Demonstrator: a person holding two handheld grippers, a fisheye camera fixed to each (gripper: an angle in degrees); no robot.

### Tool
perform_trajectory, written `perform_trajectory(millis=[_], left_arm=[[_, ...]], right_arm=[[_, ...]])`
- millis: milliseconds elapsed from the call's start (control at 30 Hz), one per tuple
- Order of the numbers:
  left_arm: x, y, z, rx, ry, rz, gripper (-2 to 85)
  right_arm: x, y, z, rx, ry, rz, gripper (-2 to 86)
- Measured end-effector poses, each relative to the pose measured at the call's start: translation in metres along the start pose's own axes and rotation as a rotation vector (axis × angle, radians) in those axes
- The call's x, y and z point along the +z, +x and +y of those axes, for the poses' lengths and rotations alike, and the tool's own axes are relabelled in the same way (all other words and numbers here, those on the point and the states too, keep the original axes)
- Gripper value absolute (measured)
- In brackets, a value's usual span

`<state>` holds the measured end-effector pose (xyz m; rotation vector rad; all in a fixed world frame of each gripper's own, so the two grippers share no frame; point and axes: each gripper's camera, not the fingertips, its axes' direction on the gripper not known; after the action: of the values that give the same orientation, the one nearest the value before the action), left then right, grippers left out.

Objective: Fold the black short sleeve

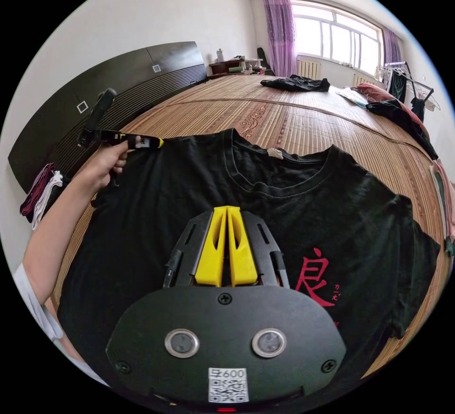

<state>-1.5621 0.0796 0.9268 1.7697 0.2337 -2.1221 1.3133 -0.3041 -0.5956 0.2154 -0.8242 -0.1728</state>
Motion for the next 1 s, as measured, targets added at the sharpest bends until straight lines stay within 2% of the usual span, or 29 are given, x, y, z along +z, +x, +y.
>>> perform_trajectory(millis=[100,167,267,300,333,367,433,467,533,633,767,833,867,900,933,1000], left_arm=[[-0.027,-0.04,0.036,-0.13,0.161,-0.09,0.5],[-0.035,-0.037,0.05,-0.105,0.218,-0.112,0.5],[-0.026,0.016,0.059,0.144,0.213,0.045,0.4],[-0.021,0.052,0.066,0.283,0.228,0.106,0.3],[-0.012,0.091,0.074,0.424,0.212,0.15,0.3],[-0.006,0.11,0.077,0.467,0.191,0.167,0.3],[0.019,0.175,0.093,0.614,0.132,0.295,0.3],[0.025,0.191,0.099,0.658,0.126,0.335,0.2],[0.058,0.248,0.114,0.752,0.068,0.459,0.2],[0.103,0.321,0.13,0.844,0.015,0.541,0.2],[0.156,0.391,0.14,0.878,0.03,0.472,0.2],[0.212,0.423,0.155,0.933,-0.001,0.291,0.3],[0.23,0.429,0.162,0.96,-0.041,0.226,0.4],[0.238,0.427,0.175,0.979,0.033,0.184,0.5],[0.248,0.424,0.183,0.997,0.021,0.142,0.5],[0.261,0.409,0.185,0.995,0.011,0.158,0.6]], right_arm=[[-0.005,-0.002,0.005,0.007,0.002,-0.011,-0.9],[-0.009,-0.005,0.009,0.004,0.001,-0.005,-0.9],[-0.018,-0.013,0.016,-0.007,0.004,0.012,-0.9],[-0.028,-0.014,0.02,0.002,0.016,0.026,-0.9],[-0.058,-0.015,0.026,0.039,0.085,0.058,-0.9],[-0.08,-0.016,0.03,0.047,0.141,0.065,-0.9],[-0.179,-0.018,0.053,0.069,0.408,0.034,-0.9],[-0.201,-0.017,0.061,0.078,0.462,0.012,-0.9],[-0.259,-0.009,0.087,0.074,0.563,-0.138,-0.9],[-0.29,0.007,0.106,0.066,0.609,-0.354,-0.9],[-0.31,0.034,0.123,0.099,0.626,-0.482,-0.9],[-0.328,0.046,0.136,0.105,0.652,-0.507,-0.9],[-0.332,0.047,0.139,0.106,0.658,-0.509,-0.9],[-0.338,0.05,0.143,0.109,0.665,-0.515,-0.9],[-0.342,0.05,0.144,0.105,0.665,-0.529,-0.9],[-0.342,0.045,0.141,0.081,0.642,-0.554,-0.9]])
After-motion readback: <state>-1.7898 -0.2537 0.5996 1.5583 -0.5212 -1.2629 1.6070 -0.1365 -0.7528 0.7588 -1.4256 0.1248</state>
